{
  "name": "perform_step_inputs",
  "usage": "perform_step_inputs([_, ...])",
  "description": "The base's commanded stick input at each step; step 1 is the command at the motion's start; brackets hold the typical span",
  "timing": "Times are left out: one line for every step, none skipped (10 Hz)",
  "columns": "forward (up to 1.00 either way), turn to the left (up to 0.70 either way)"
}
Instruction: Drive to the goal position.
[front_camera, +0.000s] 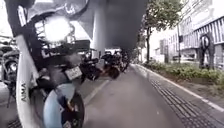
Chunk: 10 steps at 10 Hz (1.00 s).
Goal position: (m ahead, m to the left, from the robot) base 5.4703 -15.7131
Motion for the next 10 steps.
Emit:
perform_step_inputs([0.0, 0.0])
perform_step_inputs([0.0, 0.0])
perform_step_inputs([0.0, 0.0])
perform_step_inputs([0.0, -0.04])
perform_step_inputs([0.0, -0.4])
perform_step_inputs([0.0, -0.45])
perform_step_inputs([0.0, -0.45])
perform_step_inputs([0.0, -0.45])
perform_step_inputs([0.0, -0.45])
perform_step_inputs([0.0, -0.45])
